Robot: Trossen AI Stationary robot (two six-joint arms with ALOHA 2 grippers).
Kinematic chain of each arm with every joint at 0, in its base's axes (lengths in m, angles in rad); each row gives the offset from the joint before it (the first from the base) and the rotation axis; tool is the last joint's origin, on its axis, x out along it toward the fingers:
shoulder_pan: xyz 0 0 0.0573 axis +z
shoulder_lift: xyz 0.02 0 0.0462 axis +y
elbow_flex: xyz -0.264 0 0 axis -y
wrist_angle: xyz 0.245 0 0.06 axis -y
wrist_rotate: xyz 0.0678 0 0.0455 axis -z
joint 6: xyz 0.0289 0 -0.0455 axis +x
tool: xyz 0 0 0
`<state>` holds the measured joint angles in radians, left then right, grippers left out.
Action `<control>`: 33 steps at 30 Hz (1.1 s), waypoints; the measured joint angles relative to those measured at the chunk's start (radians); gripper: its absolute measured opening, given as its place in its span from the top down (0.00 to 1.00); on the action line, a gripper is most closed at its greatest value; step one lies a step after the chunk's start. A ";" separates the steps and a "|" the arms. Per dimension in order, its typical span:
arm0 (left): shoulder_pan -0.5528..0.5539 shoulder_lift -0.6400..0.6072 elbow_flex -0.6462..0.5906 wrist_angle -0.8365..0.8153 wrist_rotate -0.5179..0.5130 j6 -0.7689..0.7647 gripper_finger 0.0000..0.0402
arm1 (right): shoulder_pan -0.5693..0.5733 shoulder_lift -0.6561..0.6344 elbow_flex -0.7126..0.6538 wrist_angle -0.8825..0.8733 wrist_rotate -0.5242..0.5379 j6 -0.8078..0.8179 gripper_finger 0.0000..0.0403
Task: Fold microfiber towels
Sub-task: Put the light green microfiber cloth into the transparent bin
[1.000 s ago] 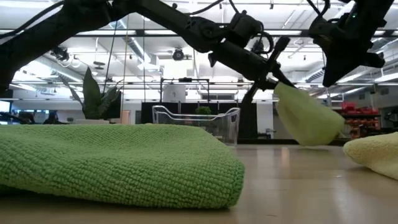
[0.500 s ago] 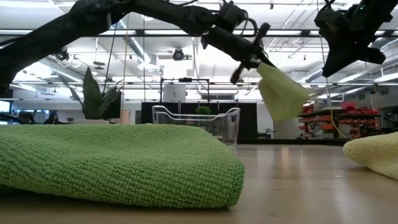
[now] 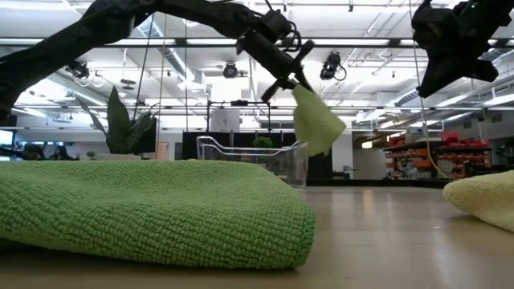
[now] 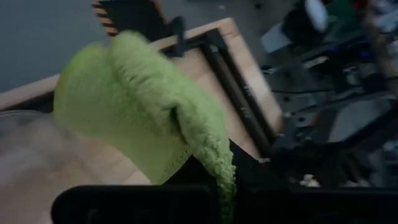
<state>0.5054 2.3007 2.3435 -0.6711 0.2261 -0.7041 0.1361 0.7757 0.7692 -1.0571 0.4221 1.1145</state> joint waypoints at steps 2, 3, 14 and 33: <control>0.009 -0.010 -0.001 -0.044 -0.019 0.020 0.98 | 0.007 0.000 0.000 0.000 0.000 0.000 0.98; 0.011 -0.018 0.000 -0.055 -0.026 0.031 0.98 | 0.010 0.000 0.000 0.000 0.000 0.000 0.98; 0.044 -0.061 0.001 -0.237 -0.089 0.044 0.98 | 0.011 0.000 0.000 0.000 0.007 -0.038 0.99; 0.048 -0.063 -0.014 -0.511 -0.198 0.065 0.98 | 0.011 0.000 -0.057 0.023 0.007 -0.037 0.98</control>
<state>0.5533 2.2381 2.3298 -1.1822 0.0280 -0.6395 0.1474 0.7757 0.7120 -1.0341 0.4294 1.0776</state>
